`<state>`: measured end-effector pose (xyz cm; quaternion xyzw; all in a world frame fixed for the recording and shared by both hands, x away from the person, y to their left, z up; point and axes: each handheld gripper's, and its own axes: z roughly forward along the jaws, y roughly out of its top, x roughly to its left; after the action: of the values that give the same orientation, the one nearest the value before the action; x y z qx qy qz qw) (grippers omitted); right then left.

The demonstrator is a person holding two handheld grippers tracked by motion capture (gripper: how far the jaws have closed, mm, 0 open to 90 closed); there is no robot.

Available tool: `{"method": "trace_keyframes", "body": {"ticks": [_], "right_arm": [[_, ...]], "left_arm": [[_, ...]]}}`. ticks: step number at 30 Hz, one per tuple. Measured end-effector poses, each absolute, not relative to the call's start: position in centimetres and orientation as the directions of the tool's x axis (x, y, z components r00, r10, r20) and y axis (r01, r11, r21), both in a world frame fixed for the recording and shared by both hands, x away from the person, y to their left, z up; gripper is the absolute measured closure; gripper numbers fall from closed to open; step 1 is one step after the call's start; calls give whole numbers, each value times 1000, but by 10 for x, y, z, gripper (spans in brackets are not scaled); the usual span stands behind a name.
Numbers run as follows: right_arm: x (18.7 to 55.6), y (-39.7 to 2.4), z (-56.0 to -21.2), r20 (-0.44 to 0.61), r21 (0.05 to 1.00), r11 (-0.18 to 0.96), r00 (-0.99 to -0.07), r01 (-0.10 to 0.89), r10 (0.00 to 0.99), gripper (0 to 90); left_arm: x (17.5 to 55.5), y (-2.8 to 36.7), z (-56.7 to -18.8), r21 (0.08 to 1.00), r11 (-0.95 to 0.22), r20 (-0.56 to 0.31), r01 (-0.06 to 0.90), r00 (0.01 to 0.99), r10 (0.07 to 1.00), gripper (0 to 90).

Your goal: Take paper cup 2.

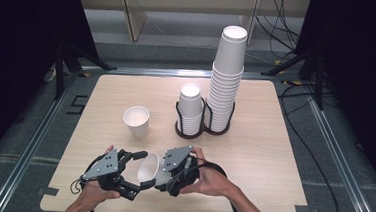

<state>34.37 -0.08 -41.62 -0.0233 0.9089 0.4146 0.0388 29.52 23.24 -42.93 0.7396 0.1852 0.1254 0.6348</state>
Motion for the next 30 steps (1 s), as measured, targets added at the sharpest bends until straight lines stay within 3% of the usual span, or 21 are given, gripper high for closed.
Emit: {"method": "trace_keyframes", "body": {"ticks": [3, 17, 24, 30], "right_arm": [[346, -7, -418, -92, 750, 659, -996, -56, 20, 228], [369, -55, -428, -31, 851, 511, -960, 121, 280, 218], [372, -73, -431, -23, 889, 435, -934, 144, 356, 215], [370, -80, -431, -14, 909, 392, -931, 140, 365, 214]], "left_arm": [[294, 237, -426, 989, -104, -48, 104, 894, 445, 152], [299, 248, -429, 990, -68, -69, 125, 840, 537, 141], [303, 251, -434, 985, -57, -98, 160, 812, 576, 141], [304, 247, -439, 981, -55, -118, 184, 803, 584, 142]]}}
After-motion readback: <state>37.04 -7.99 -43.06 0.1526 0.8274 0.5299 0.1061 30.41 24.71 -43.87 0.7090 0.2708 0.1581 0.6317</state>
